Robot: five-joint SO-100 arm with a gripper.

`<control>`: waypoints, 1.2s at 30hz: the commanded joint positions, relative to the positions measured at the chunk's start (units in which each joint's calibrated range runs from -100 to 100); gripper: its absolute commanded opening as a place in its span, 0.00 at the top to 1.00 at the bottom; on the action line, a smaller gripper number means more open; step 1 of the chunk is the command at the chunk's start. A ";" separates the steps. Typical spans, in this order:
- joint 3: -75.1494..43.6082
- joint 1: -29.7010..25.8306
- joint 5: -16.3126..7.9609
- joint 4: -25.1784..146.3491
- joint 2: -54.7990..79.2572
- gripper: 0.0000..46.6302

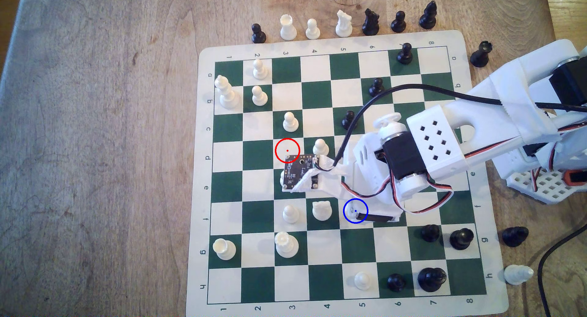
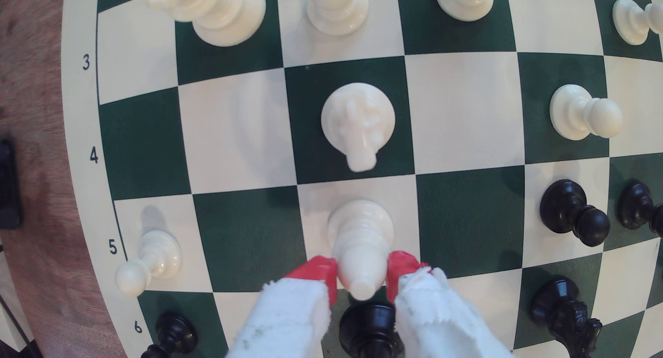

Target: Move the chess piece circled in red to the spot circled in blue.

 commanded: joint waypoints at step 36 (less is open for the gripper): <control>16.74 1.12 2.69 -4.68 -24.78 0.57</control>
